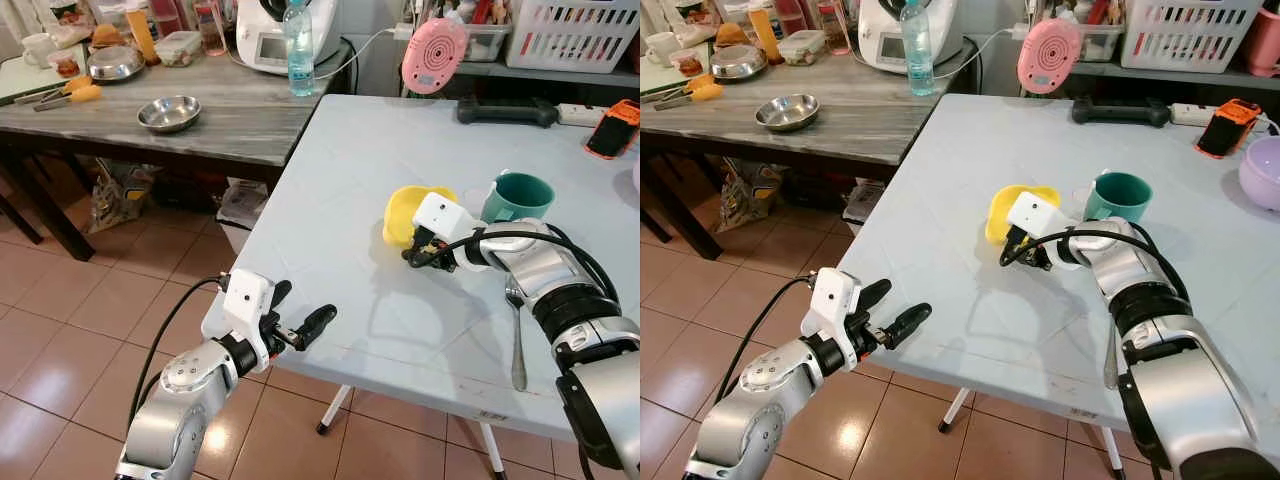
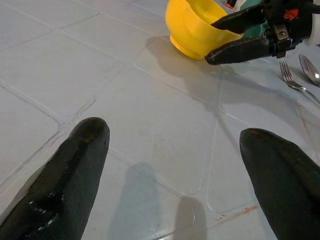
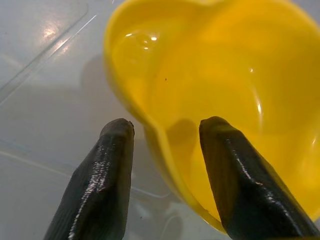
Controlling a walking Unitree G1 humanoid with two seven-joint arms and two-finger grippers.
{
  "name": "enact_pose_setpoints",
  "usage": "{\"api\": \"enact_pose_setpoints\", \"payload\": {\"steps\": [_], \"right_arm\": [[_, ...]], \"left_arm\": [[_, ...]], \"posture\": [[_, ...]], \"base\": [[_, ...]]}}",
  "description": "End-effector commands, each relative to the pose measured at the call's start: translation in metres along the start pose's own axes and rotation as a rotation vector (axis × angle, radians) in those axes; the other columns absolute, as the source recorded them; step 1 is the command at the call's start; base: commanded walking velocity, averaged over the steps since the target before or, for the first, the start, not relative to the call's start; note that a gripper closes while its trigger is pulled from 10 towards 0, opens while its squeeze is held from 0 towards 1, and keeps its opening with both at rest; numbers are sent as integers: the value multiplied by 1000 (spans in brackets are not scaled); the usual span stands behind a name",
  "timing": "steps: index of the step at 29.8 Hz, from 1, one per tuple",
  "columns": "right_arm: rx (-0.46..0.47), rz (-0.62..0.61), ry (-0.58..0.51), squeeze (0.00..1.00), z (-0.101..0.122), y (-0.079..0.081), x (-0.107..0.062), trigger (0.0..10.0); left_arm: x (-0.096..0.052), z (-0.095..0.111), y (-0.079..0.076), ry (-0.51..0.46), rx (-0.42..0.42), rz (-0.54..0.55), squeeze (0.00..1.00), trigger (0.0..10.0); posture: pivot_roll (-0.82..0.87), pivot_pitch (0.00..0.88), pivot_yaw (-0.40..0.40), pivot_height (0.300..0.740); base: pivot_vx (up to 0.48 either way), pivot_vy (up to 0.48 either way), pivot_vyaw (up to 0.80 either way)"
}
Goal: Setting the table
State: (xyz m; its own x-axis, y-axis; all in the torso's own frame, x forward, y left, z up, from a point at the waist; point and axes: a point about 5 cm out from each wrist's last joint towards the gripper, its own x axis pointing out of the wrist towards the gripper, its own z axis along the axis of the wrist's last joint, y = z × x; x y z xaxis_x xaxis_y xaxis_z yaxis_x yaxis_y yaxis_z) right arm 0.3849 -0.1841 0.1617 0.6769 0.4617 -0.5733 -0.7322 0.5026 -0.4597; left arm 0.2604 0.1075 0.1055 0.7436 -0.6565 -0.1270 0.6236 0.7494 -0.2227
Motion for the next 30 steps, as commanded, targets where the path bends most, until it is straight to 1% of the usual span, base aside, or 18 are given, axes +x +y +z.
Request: {"api": "enact_pose_setpoints", "payload": {"steps": [1,11,18,20,23,24,25,26,30], "right_arm": [[-30,-26,-18,0,9,-7,-2,0],[-47,-26,-19,0,8,-8,-1,0],[-34,-24,-33,0,8,-7,-1,0],[-27,-40,-74,0,12,-8,-2,0],[-2,-91,-168,0,21,-9,-4,0],[10,-108,-219,0,25,-7,-5,0],[29,-126,-313,0,30,2,-8,0],[21,-135,-355,0,30,9,-10,0],[-8,-170,-388,0,26,23,-12,0]], "left_arm": [[1,3,1,0,9,0,0,10000],[2,4,3,0,11,8,0,10000],[2,4,4,6,15,11,0,10000],[2,5,5,1,23,20,0,10000],[3,10,10,-22,30,46,0,10000],[4,12,12,-33,33,60,0,10000],[4,16,17,-53,35,91,0,10000],[5,17,20,-59,36,104,0,10000],[5,20,23,-71,41,120,0,10000]], "posture": [[-55,54,47,740],[-51,50,47,740],[-54,48,50,740],[-54,45,47,740],[-54,41,45,740],[-55,38,44,740],[-56,35,46,740],[-62,32,49,740],[-66,29,53,740]], "base": [[0,0,0],[0,0,0],[0,0,0],[0,0,0],[0,0,0],[0,0,0],[0,0,0],[0,0,0],[0,0,0]]}}
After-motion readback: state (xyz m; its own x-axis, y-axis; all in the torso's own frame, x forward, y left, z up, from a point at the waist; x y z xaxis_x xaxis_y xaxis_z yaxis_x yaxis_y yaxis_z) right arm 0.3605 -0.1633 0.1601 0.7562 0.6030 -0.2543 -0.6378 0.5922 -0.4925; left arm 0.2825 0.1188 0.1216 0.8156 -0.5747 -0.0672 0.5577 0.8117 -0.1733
